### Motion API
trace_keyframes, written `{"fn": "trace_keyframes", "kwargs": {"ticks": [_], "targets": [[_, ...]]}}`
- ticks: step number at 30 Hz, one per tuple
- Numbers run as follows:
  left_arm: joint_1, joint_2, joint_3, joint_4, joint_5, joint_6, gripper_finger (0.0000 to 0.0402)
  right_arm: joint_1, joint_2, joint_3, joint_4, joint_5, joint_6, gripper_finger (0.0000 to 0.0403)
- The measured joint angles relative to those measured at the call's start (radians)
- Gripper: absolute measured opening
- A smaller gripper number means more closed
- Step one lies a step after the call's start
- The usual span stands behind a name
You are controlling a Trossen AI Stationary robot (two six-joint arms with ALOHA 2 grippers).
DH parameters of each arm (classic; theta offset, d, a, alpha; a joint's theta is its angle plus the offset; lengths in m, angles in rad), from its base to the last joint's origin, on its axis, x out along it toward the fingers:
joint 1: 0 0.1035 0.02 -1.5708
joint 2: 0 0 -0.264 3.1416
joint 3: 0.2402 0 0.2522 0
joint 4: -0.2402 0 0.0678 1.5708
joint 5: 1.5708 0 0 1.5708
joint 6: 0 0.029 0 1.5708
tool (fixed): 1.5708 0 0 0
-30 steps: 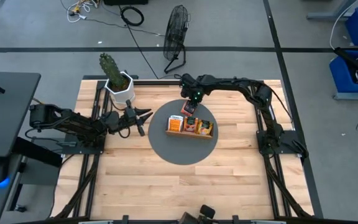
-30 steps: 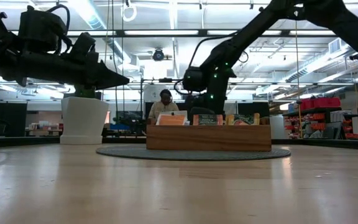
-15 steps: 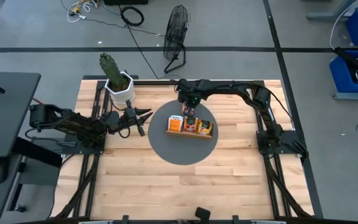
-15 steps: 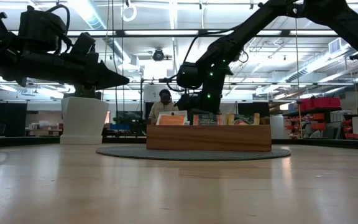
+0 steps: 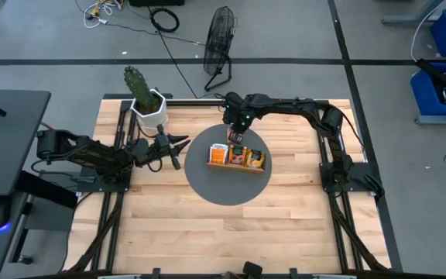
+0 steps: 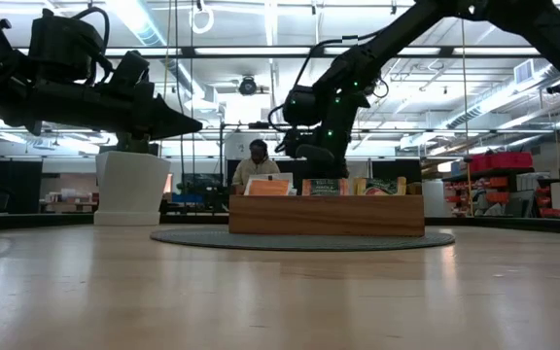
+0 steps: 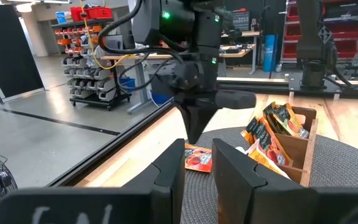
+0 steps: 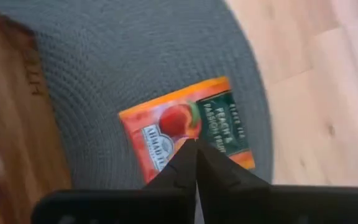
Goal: Pick & Place Tea
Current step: Put the orange tea bag into the middle section of the wooden organizer
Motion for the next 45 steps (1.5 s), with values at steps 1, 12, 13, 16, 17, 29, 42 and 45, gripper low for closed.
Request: {"fn": "trace_keyframes", "kwargs": {"ticks": [1, 12, 13, 16, 17, 29, 42, 45], "targets": [[0.000, 0.000, 0.000, 0.000, 0.000, 0.000, 0.0085, 0.000, 0.005, 0.000, -0.001, -0.007, -0.008, 0.0018], [0.000, 0.000, 0.000, -0.008, 0.005, 0.000, 0.0085, 0.011, 0.028, -0.001, 0.036, 0.050, -0.071, 0.0236], [0.000, 0.000, 0.000, -0.011, 0.009, 0.000, 0.0085, 0.013, 0.031, -0.001, 0.029, 0.056, -0.086, 0.0249], [0.000, 0.000, 0.000, -0.012, 0.016, 0.004, 0.0085, 0.022, 0.045, -0.002, 0.041, 0.060, -0.120, 0.0264], [0.000, 0.000, 0.000, -0.011, 0.016, 0.009, 0.0085, 0.024, 0.050, -0.002, 0.035, 0.060, -0.123, 0.0263], [0.000, 0.000, 0.000, -0.007, 0.016, 0.011, 0.0085, 0.028, 0.072, 0.000, 0.036, 0.039, -0.148, 0.0113], [0.000, 0.000, 0.000, -0.007, 0.016, 0.010, 0.0085, 0.044, 0.046, -0.003, 0.053, 0.129, -0.166, 0.0003], [0.000, 0.000, 0.000, -0.007, 0.016, 0.011, 0.0085, 0.042, 0.018, -0.003, 0.063, 0.183, -0.164, 0.0002]]}}
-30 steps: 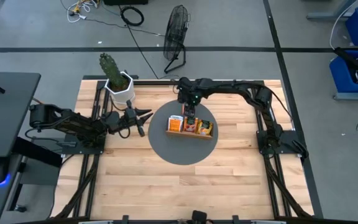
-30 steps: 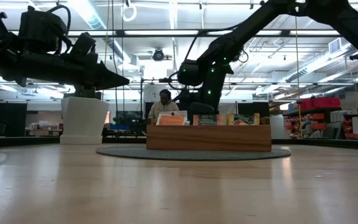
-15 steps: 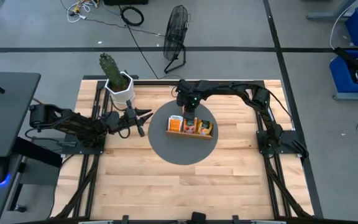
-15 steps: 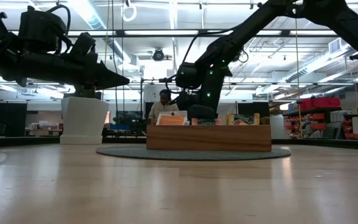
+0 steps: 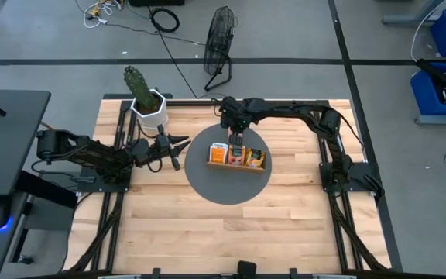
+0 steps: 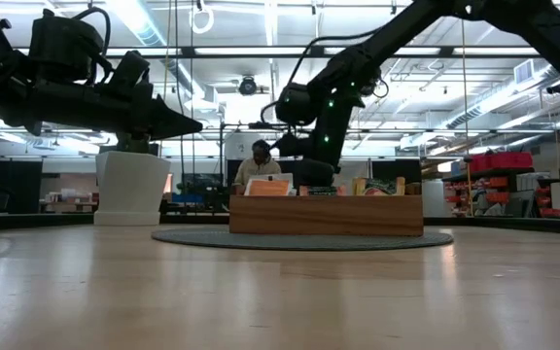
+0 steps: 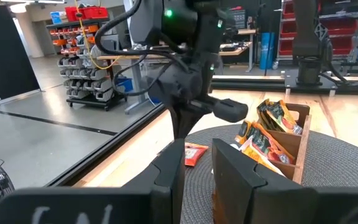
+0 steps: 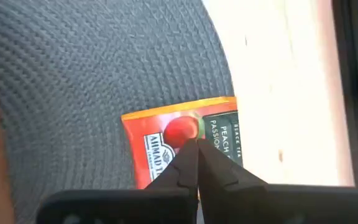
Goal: Pick & Place Tea
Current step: Put the orange tea bag into the middle section of the wooden organizer
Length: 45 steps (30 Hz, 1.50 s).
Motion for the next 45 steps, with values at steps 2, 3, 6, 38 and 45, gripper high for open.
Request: {"fn": "trace_keyframes", "kwargs": {"ticks": [2, 3, 6, 38, 45], "targets": [[0.000, 0.000, 0.000, 0.000, 0.000, -0.001, 0.0085, 0.002, -0.008, 0.000, -0.002, 0.006, -0.003, 0.0001], [0.000, 0.000, 0.000, 0.000, 0.000, -0.001, 0.0085, 0.002, -0.010, 0.000, -0.003, 0.006, -0.003, 0.0001], [0.000, 0.000, 0.000, 0.000, 0.000, -0.001, 0.0085, 0.002, -0.014, 0.001, 0.004, 0.005, -0.004, 0.0001], [-0.001, 0.000, 0.000, -0.008, 0.003, -0.003, 0.0085, -0.053, 0.047, 0.002, -0.010, -0.089, -0.044, 0.0216], [-0.001, 0.000, 0.000, -0.008, 0.003, -0.002, 0.0085, -0.044, 0.078, 0.006, -0.006, -0.054, -0.061, 0.0153]]}}
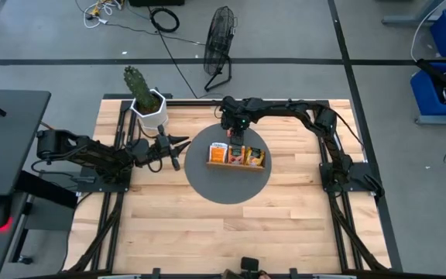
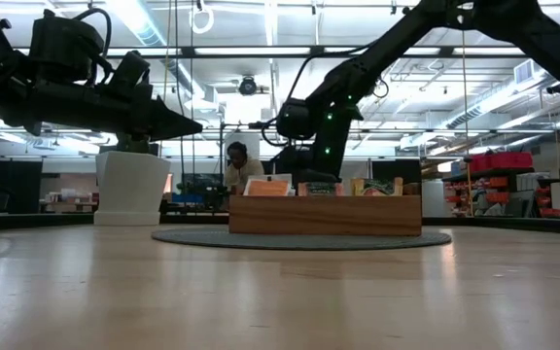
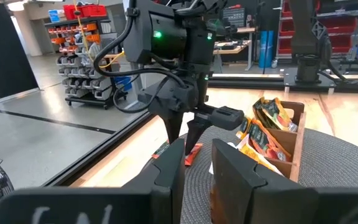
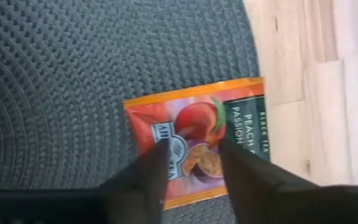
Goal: Pick & Place Tea
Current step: Put the orange tea bag into the middle section of the wooden organizer
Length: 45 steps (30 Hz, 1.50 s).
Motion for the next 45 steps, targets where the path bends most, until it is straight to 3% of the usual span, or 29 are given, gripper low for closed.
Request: {"fn": "trace_keyframes", "kwargs": {"ticks": [7, 11, 22, 30, 33, 37, 41, 45], "targets": [[0.000, 0.000, 0.000, 0.002, 0.000, 0.000, 0.0085, -0.003, 0.003, -0.001, -0.023, 0.023, 0.001, 0.0013], [0.000, 0.000, 0.000, 0.002, 0.000, 0.000, 0.0085, -0.005, 0.004, -0.003, -0.023, 0.025, 0.032, 0.0005], [0.000, 0.000, 0.000, 0.002, 0.020, -0.007, 0.0085, -0.015, -0.077, -0.009, 0.021, 0.167, 0.039, 0.0001], [0.001, 0.000, 0.003, 0.006, 0.060, -0.019, 0.0085, -0.068, -0.088, -0.008, 0.047, 0.126, 0.039, 0.0001], [0.001, 0.000, 0.003, 0.002, 0.061, -0.026, 0.0085, -0.107, -0.088, 0.000, 0.037, 0.072, 0.057, 0.0010], [0.001, 0.000, 0.003, 0.000, 0.060, -0.026, 0.0085, -0.191, -0.091, 0.031, -0.005, -0.124, 0.121, 0.0045], [0.001, 0.000, 0.003, 0.009, 0.060, -0.013, 0.0085, -0.263, -0.091, 0.045, -0.041, -0.294, 0.171, 0.0107], [0.001, 0.000, 0.003, 0.009, 0.060, 0.004, 0.0085, -0.290, -0.091, 0.046, -0.055, -0.317, 0.225, 0.0182]]}}
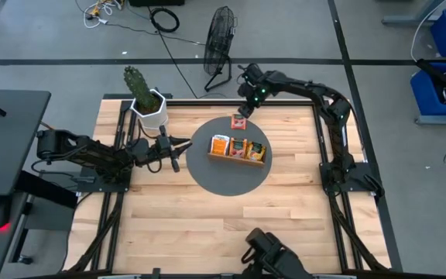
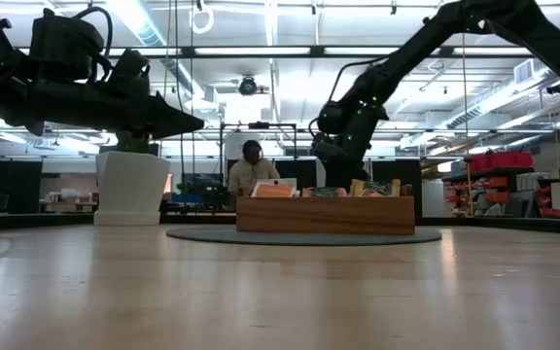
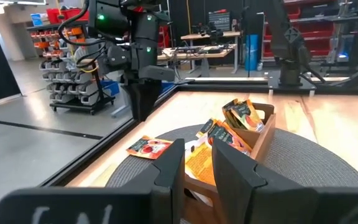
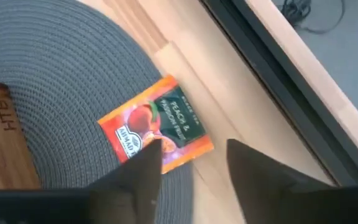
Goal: Pick & Place Tea
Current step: Put the orange tea bag into the middle section of the wooden organizer
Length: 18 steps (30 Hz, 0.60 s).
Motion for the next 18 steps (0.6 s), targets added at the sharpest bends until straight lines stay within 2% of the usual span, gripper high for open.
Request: {"fn": "trace_keyframes", "kwargs": {"ticks": [3, 6, 11, 15, 18], "targets": [[0.000, 0.000, 0.000, 0.000, 0.000, 0.004, 0.0085, -0.006, 0.000, 0.000, -0.012, -0.008, 0.043, 0.0225], [0.000, 0.000, 0.000, 0.000, 0.000, 0.004, 0.0085, -0.005, 0.007, 0.000, -0.023, -0.026, 0.071, 0.0245], [0.000, 0.000, 0.000, 0.000, 0.000, -0.018, 0.0085, -0.006, 0.055, 0.001, -0.032, -0.049, 0.104, 0.0244], [0.000, 0.000, 0.000, -0.001, 0.000, -0.021, 0.0085, -0.006, 0.070, 0.001, -0.027, 0.001, 0.111, 0.0233], [0.000, 0.000, 0.000, -0.002, 0.000, -0.021, 0.0085, -0.015, 0.071, 0.001, -0.014, 0.000, 0.118, 0.0226]]}}
